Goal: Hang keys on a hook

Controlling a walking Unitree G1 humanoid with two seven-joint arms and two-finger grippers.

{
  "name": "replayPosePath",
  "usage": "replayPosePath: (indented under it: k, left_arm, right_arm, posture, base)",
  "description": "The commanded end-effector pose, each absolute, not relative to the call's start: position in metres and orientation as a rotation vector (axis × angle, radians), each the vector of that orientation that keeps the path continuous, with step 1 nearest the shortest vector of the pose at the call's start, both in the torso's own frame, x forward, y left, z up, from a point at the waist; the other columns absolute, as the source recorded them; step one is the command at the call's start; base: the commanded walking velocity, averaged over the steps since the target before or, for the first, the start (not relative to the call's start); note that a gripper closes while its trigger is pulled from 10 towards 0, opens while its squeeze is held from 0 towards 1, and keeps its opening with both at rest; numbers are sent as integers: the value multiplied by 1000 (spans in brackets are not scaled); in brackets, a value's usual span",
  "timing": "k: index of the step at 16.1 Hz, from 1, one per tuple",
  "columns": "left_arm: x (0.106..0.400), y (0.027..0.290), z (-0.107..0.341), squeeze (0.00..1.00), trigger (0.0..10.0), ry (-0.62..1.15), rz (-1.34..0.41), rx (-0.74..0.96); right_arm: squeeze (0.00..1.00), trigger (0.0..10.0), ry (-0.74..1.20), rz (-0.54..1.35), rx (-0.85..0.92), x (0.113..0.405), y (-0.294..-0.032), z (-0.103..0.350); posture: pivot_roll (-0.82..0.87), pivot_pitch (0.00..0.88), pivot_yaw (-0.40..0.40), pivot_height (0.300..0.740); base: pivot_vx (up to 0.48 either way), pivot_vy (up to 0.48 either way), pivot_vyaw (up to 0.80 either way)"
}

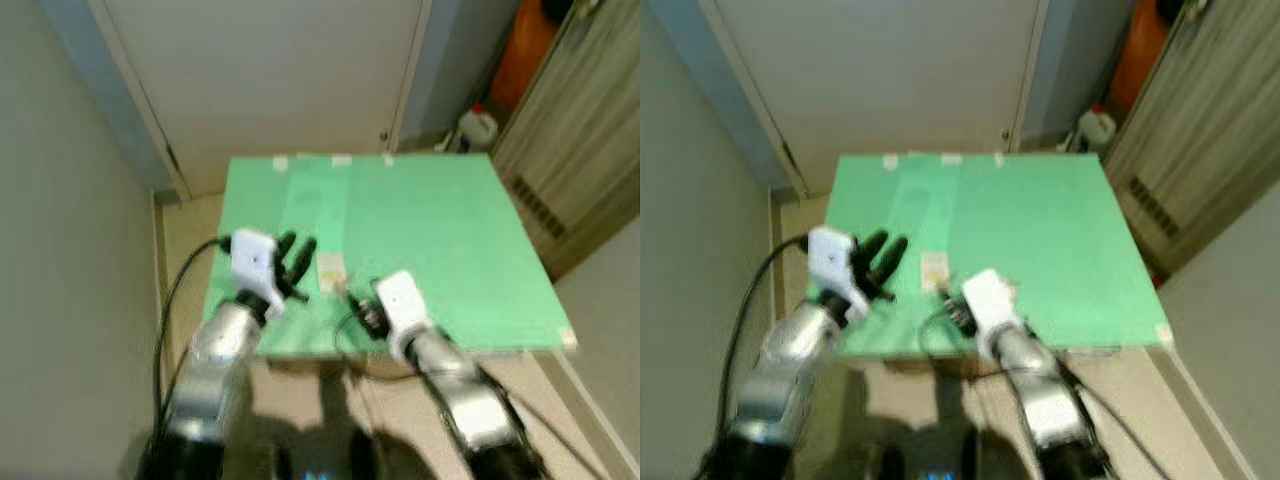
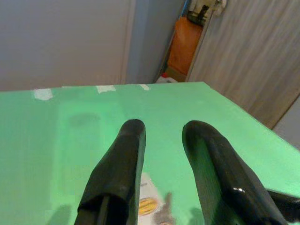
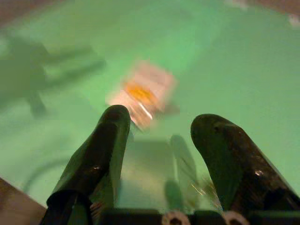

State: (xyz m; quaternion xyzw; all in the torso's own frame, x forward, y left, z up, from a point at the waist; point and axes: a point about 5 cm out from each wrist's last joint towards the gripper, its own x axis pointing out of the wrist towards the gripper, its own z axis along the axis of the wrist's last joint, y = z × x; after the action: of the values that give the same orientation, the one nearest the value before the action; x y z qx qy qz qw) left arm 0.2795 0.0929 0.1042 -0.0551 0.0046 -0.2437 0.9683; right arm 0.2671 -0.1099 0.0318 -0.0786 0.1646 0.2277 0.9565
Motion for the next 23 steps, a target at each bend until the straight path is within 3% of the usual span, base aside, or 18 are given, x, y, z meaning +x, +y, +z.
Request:
replayPosePath:
  k: [1, 4, 7, 11, 14, 19, 23]
  left_arm:
    - [276, 95, 100, 0, 10000, 33, -487, -90]
    - [269, 92, 93, 0, 10000, 61, -501, -94]
    - [264, 88, 90, 0, 10000, 83, -532, -81]
    - [238, 71, 78, 0, 10000, 154, -735, 17]
    - [228, 72, 69, 0, 10000, 190, -760, 65]
    - [224, 75, 71, 0, 10000, 190, -762, 104]
    - [224, 79, 72, 0, 10000, 189, -749, 111]
  right_arm:
    - [0, 10000, 372, 501, -81, 259, -106, 31]
    - [0, 10000, 386, 640, 27, 237, -104, 37]
    - [0, 10000, 416, 629, -29, 233, -113, 37]
    - [0, 10000, 587, 524, -102, 224, -128, 25]
    - [0, 10000, 545, 491, -94, 231, -127, 33]
    - [0, 10000, 610, 282, -196, 247, -139, 30]
    - [0, 10000, 571, 444, 62, 235, -124, 43]
  posture:
    - [36, 187, -11, 740]
    - [27, 201, -18, 740]
    - [14, 219, -19, 740]
    - [12, 246, -34, 740]
    - [16, 254, -31, 740]
    - [29, 274, -18, 740]
    - [22, 277, -16, 740]
  base:
    - [0, 0, 0]
    - [0, 0, 0]
    - [0, 0, 0]
    - [0, 0, 0]
    - [0, 0, 0]
    - [0, 0, 0]
    - [0, 0, 0]
